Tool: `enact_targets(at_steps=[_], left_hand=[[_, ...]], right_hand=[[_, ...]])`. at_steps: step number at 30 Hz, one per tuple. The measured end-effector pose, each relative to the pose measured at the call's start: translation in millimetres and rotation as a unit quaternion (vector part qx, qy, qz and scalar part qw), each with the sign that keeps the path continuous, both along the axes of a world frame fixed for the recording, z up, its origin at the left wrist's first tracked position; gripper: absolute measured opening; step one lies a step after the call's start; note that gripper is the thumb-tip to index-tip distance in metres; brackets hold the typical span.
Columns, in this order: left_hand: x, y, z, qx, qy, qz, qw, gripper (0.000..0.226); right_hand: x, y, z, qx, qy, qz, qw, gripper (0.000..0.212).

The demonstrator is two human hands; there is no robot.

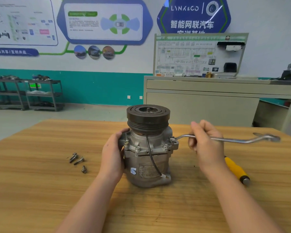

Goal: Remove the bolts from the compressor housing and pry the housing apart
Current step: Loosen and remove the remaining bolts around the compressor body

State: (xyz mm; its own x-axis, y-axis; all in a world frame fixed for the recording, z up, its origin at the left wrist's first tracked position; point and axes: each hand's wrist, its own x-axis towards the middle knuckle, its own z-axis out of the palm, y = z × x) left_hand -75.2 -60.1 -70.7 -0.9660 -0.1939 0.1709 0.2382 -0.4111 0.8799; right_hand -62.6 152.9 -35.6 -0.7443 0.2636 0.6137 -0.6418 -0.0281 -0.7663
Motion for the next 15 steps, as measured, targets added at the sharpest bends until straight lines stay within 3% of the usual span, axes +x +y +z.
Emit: enact_targets(at_steps=[2,4,8,10,13,15], left_hand=[[1,0,1,-0.003,0.000,-0.004,1.000,0.035],[1,0,0,-0.005,0.002,-0.006,1.000,0.035],[1,0,-2,0.011,0.010,-0.007,1.000,0.036],[1,-1,-2,0.026,0.013,-0.008,1.000,0.037],[0,-2,-2,0.040,0.017,-0.010,0.999,0.037],[0,-1,-2,0.048,0.016,-0.012,0.999,0.036]], right_hand=[[-7,9,4,-0.123,-0.130,0.126,0.976,0.035],[-11,10,5,-0.202,-0.195,0.187,0.941,0.030],[-9,6,2,-0.336,-0.132,0.178,0.916,0.027],[-6,5,1,-0.309,-0.100,0.134,0.936,0.042],[-1,-1,1,-0.145,-0.047,0.009,0.988,0.052],[4,-4,1,-0.036,-0.014,-0.067,0.997,0.049]])
